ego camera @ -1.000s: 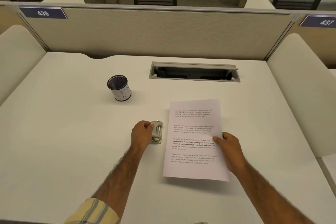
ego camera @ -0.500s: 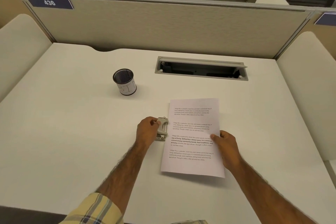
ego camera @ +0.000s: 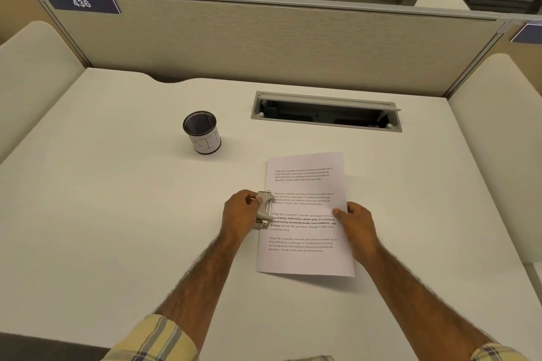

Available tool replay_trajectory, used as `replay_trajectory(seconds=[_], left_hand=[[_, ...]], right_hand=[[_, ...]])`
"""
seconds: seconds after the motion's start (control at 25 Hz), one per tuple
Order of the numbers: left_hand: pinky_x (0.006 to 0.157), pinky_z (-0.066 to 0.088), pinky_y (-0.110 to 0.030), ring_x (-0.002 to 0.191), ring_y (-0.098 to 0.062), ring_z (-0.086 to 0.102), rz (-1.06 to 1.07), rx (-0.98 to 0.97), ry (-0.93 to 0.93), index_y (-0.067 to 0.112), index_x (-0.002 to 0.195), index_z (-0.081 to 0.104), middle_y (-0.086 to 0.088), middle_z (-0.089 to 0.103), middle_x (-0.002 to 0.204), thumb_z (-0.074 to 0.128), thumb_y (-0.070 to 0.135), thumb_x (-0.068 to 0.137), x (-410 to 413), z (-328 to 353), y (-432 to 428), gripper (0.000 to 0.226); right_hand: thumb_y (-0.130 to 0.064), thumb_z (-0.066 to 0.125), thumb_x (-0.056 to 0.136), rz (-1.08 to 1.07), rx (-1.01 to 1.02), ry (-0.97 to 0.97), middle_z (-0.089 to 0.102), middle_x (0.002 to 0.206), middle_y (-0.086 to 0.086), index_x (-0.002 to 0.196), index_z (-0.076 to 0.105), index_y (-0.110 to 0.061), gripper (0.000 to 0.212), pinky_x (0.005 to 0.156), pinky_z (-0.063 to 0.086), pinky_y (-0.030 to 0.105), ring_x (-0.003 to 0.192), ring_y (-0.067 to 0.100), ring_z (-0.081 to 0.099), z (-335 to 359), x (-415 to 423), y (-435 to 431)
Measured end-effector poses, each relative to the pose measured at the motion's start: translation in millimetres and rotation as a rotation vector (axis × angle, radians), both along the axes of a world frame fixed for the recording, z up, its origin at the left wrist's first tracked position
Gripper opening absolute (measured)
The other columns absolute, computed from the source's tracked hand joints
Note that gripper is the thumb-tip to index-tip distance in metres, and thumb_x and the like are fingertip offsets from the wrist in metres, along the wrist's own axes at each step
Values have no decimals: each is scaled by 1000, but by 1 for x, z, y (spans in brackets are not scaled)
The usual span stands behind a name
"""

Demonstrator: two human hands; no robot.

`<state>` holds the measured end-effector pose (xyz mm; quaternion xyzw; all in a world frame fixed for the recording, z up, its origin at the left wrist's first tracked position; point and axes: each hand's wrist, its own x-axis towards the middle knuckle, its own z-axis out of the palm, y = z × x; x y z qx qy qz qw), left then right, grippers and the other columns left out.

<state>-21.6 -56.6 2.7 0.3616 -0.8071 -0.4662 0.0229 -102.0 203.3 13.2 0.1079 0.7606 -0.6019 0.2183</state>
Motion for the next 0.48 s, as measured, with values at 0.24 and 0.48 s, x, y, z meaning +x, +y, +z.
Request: replay_trajectory(seconds=[0.24,0.48], left_hand=[[46,41,-9,70,2,58,7,-30,-18,20,98,67,4,71,94,62,30,102,2,2,2,12],[83,51,-41,102,-30,63,-35,-303,51,15,110,70,-8,70,114,46,26,107,-2,12,6,26]], right_hand=[[-8,63,93,6,22,1,78,101,16,97,69,-2,9,83,62,54,88,37,75,-1,-2,1],[-9,64,91,24,51,8,76,97,21,94,64,5,15,79,60,55,76,30,71,-1,-3,5]])
